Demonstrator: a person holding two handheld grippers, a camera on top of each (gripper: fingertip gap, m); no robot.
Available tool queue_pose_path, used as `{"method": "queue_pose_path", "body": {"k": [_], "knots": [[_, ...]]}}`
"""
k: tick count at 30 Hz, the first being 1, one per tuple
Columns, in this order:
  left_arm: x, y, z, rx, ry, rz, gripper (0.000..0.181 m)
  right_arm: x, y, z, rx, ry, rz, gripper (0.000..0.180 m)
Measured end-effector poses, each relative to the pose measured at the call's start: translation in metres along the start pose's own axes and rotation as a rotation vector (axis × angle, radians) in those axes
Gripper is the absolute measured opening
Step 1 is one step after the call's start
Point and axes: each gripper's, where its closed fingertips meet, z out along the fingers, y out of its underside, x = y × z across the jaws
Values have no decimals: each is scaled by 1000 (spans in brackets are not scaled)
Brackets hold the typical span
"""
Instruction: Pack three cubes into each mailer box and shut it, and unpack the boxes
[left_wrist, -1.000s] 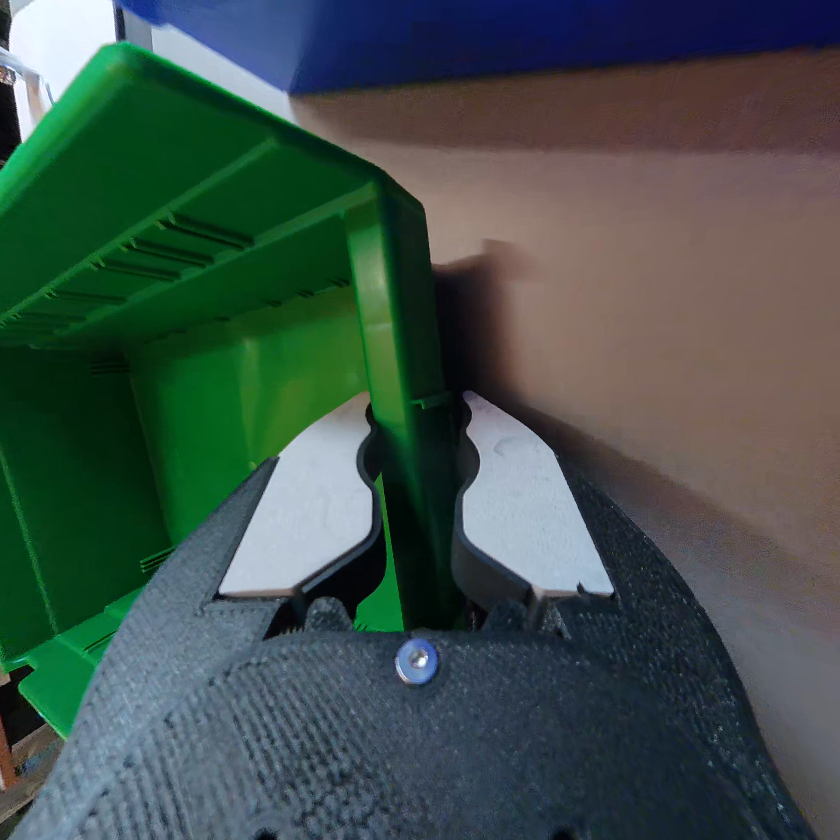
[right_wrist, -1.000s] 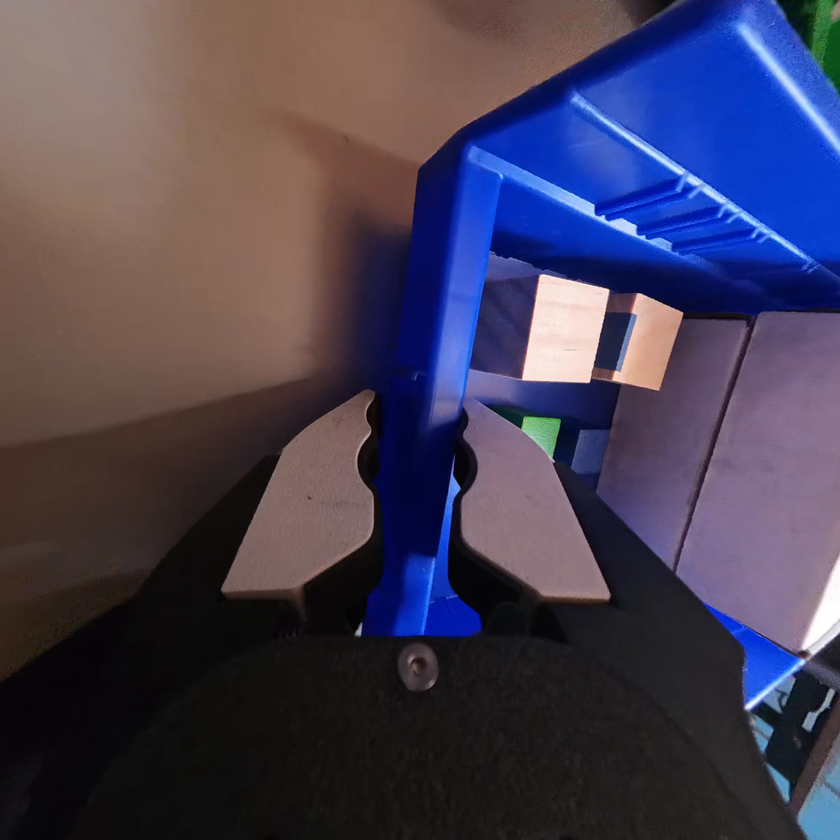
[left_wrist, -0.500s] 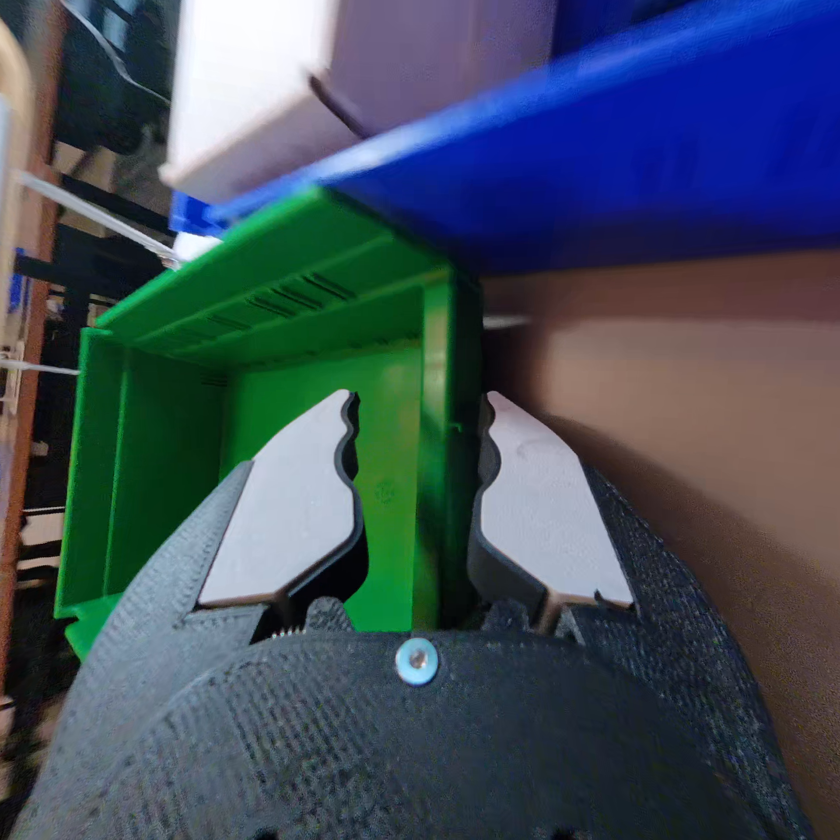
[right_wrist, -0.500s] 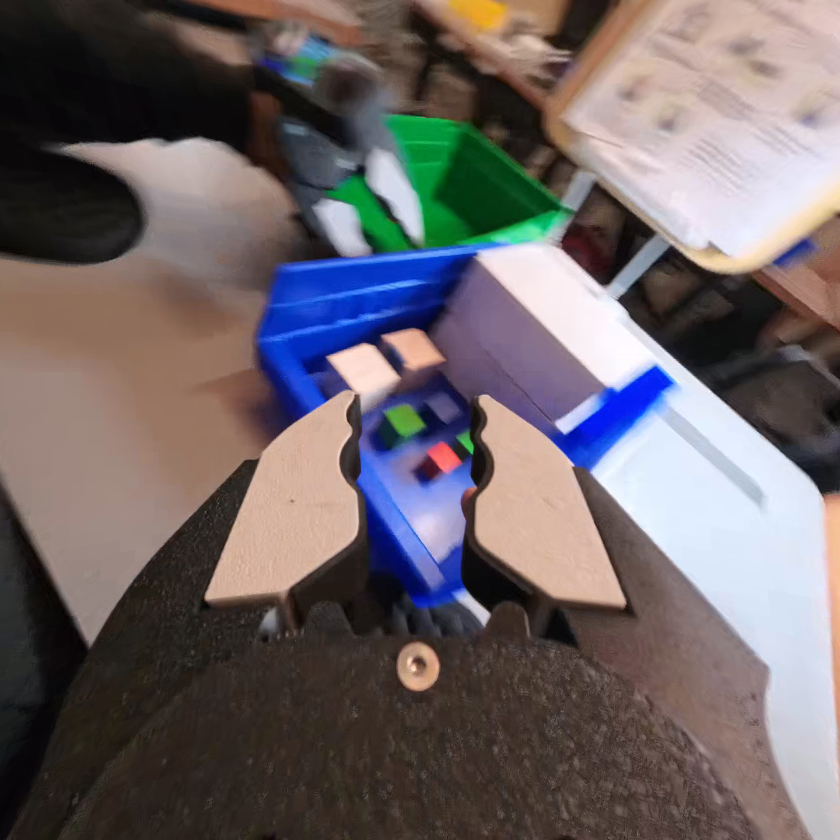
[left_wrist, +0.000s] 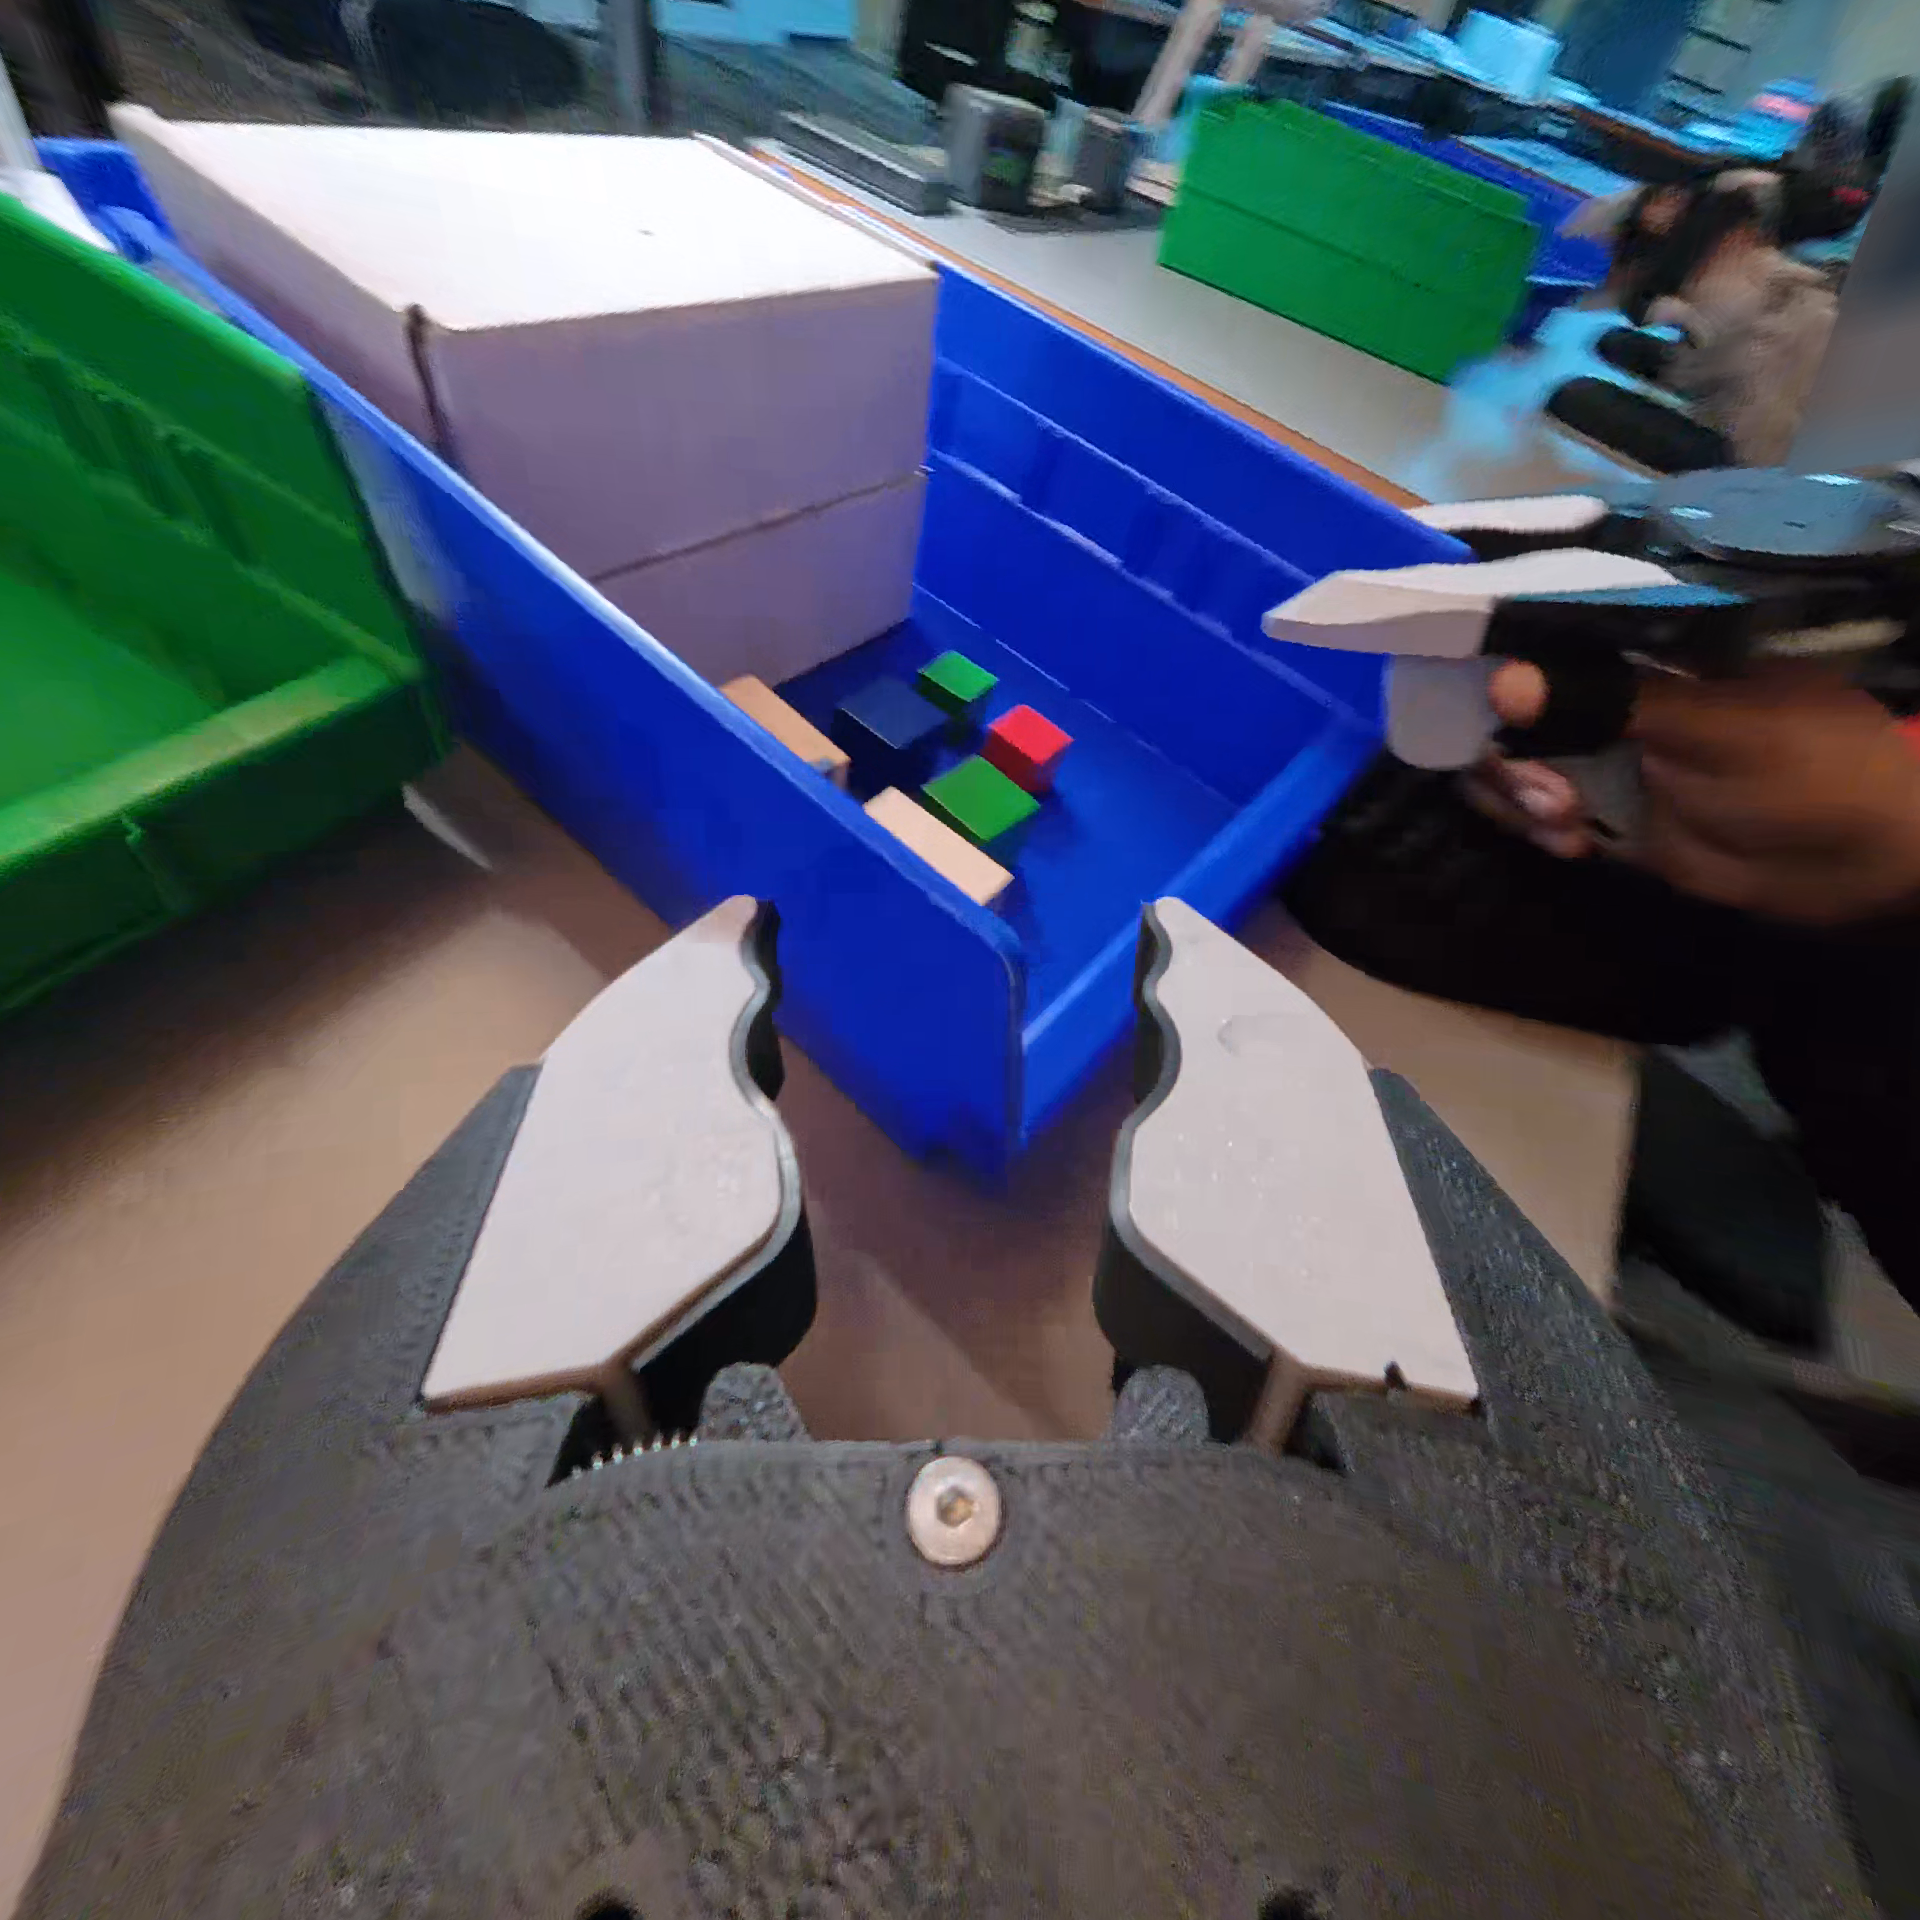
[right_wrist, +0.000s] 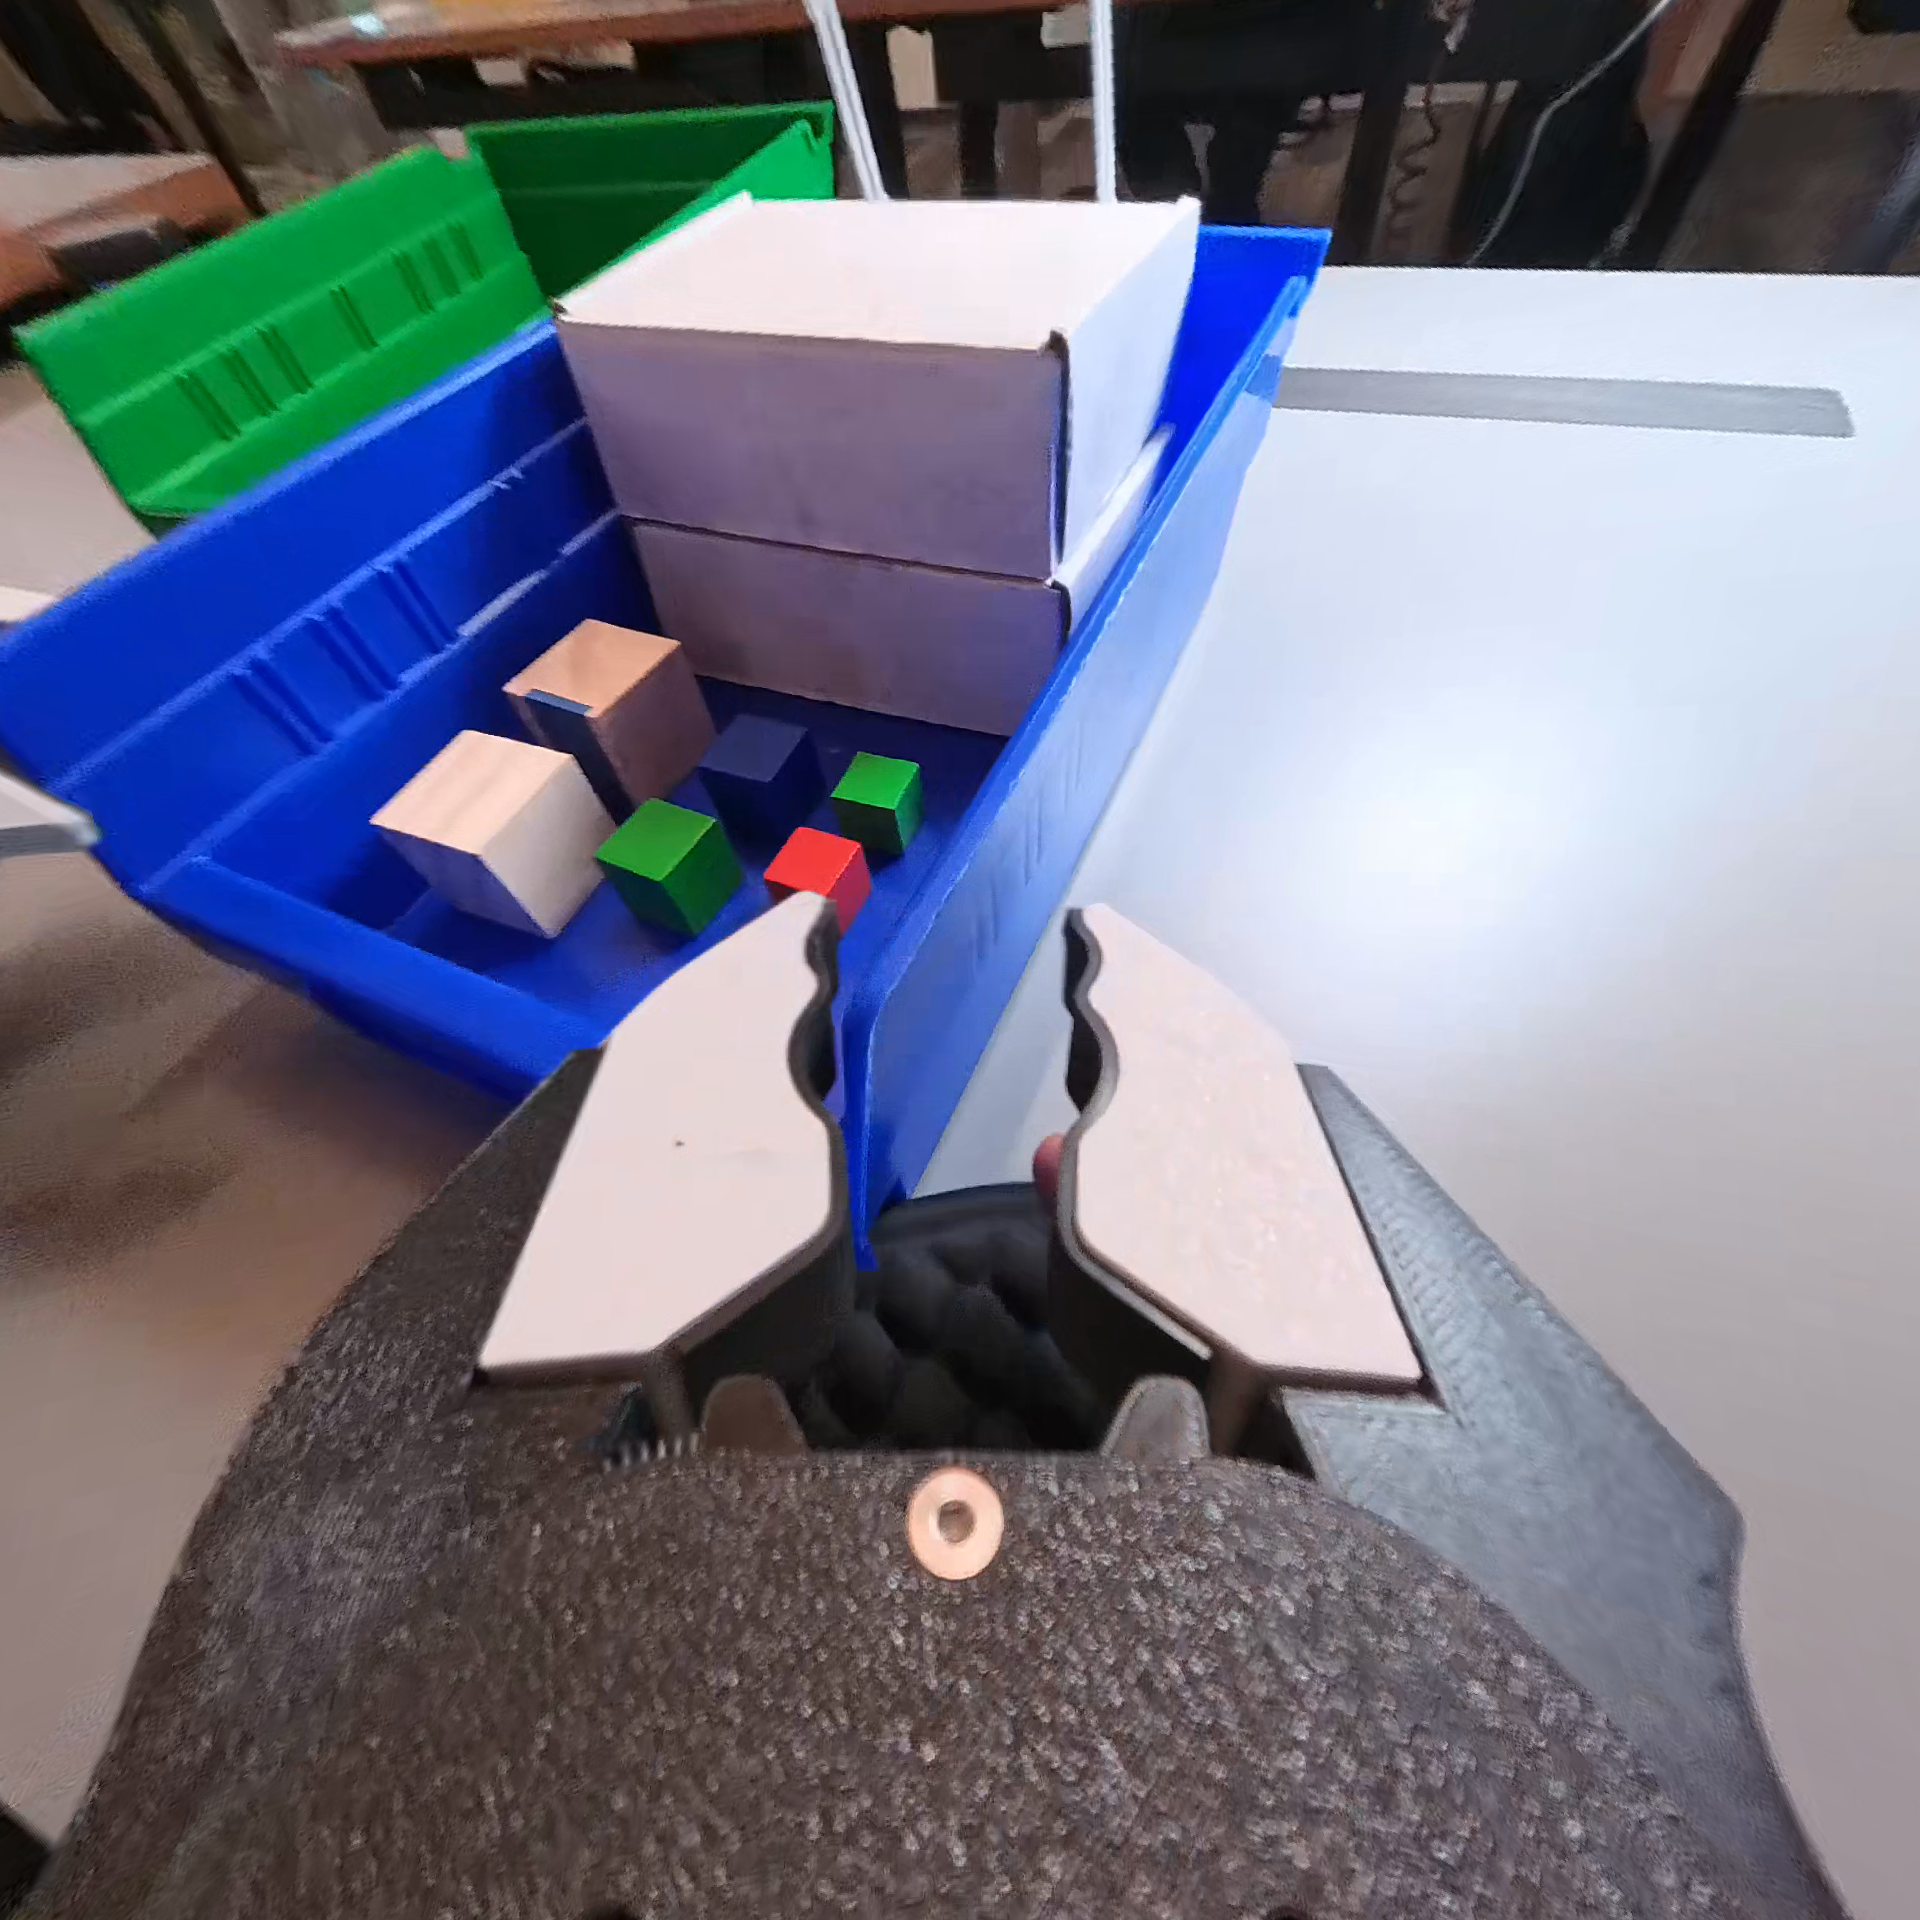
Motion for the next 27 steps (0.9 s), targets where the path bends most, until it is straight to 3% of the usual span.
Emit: {"method": "queue_pose_path", "body": {"k": [2,5,10,14,20,27], "knots": [[-10,-2,15,32,-139,15,53,-3,-1,2,-2,17,-41,21],[-20,-6,23,70,-270,53,33,3,-2,1,15,112,-84,18],[-19,-18,20,90,-294,64,27,6,-10,-8,57,170,-88,12],[-11,-52,-2,119,-312,161,24,-8,-48,-31,144,206,-159,13],[-22,-112,-81,185,-396,204,24,-69,-132,-44,226,105,-254,16],[-93,-122,-220,208,-669,147,21,-197,-179,28,277,-196,-280,19]]}}
